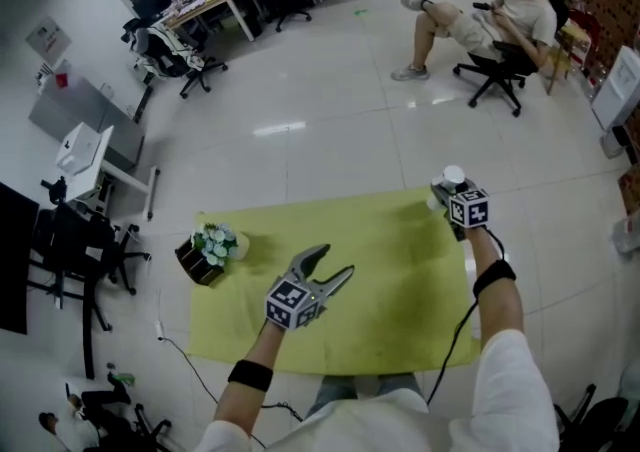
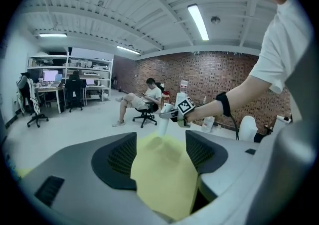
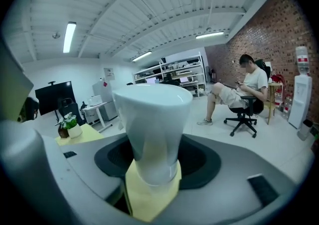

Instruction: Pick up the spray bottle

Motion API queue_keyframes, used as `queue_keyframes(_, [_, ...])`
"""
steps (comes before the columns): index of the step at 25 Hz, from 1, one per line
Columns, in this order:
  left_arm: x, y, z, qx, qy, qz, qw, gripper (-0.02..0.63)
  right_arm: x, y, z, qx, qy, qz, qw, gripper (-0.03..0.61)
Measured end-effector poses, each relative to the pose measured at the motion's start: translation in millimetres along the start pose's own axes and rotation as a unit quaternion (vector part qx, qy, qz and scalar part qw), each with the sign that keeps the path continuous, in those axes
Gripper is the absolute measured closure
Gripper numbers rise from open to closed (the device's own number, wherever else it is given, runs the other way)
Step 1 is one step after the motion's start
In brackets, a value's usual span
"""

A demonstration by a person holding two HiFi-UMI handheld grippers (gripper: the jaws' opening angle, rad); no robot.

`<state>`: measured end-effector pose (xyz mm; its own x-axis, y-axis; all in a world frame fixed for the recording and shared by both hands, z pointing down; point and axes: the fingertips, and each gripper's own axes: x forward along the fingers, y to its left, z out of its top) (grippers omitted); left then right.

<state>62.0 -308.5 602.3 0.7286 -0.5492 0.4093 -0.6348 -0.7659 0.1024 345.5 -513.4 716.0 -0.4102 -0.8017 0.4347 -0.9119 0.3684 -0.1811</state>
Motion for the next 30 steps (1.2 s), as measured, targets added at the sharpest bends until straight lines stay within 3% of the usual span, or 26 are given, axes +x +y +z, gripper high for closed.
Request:
queue_keyframes(9, [-26.9,1.7,27.0,0.019,-0.047,0.011,0.9987,0.293,-31.8,62.5,67.2,-0.054,-0.037,0.047,0.997,0.325])
queue_keyframes(16, [-53.4,9.7,25.8,0.026,-0.059,0.027,0.9976,0.293,-69.4,116.9,114.2,-0.104,-0.065,0.076,0.989,0.327])
queue_keyframes(23, [-106.7,31.9,28.6,0.029,-0.092,0.064,0.9932,0.293,-105.2,177.7,145.5,-0.098,-0.103,0.091,0.986,0.327])
queue_keyframes(30, [-155.0,50.5,30.2,0.030,-0.131,0.104,0.9855,0.293,-138.5,215.2,141.0,-0.076,-0.115,0.082,0.987,0.327])
